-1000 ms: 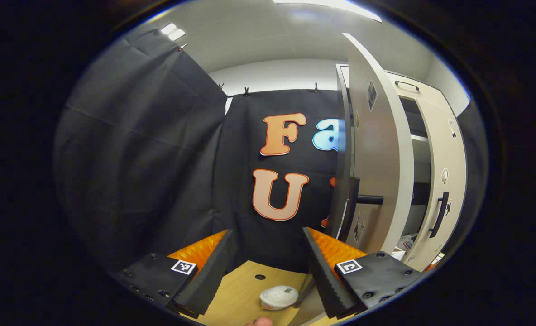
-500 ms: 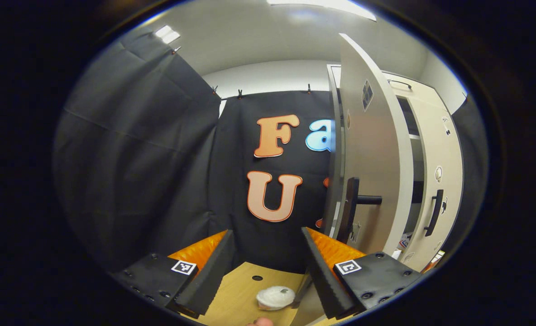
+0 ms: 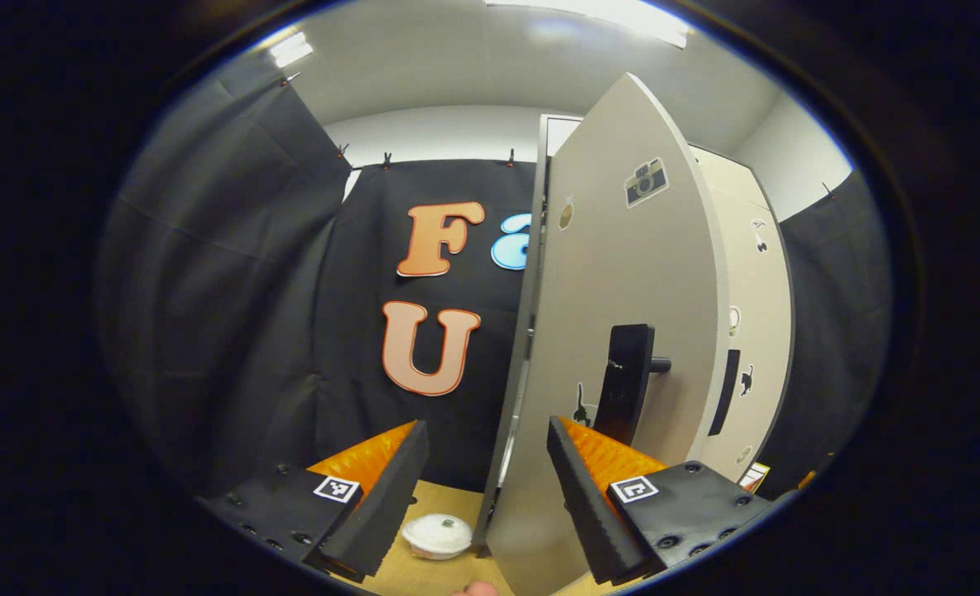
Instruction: Grab one shoe with the right hand and put it into the shoe cabinet, grab the other shoe with the left hand and put it into the shoe cabinet; then close the right door with the right hand and the left door with the left hand.
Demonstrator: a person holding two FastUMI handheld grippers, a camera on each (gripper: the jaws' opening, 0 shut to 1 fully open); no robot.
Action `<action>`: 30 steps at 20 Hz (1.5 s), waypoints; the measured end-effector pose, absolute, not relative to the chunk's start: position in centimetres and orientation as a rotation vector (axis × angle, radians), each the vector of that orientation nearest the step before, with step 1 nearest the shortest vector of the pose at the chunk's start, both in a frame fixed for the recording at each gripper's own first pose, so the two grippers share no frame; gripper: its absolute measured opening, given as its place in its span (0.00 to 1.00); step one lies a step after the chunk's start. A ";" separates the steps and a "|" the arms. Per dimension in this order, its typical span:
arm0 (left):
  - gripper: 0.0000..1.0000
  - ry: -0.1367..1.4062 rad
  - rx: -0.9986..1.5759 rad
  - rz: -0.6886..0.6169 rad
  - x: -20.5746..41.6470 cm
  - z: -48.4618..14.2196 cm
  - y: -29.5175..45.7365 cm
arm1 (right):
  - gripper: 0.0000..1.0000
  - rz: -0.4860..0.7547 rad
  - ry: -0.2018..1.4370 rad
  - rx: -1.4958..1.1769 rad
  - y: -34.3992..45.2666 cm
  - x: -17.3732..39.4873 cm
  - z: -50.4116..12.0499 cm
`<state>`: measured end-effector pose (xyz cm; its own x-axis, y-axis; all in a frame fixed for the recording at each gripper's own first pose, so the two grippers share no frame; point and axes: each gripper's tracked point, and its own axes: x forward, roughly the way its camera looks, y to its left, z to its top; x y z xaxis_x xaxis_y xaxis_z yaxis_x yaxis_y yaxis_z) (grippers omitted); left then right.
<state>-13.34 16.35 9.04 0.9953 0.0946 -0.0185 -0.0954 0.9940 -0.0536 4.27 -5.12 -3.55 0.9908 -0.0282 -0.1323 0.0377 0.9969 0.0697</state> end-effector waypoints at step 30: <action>0.96 0.066 -0.031 -0.160 -1.6 6.0 0.2 | 0.92 -0.152 0.125 0.071 -10.1 3.2 -2.8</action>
<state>-1.59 0.17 5.98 0.9850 -0.1603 -0.0633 0.1583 0.9867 -0.0364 3.24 -10.10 -2.85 0.9807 -0.1464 -0.1299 0.1553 0.9860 0.0611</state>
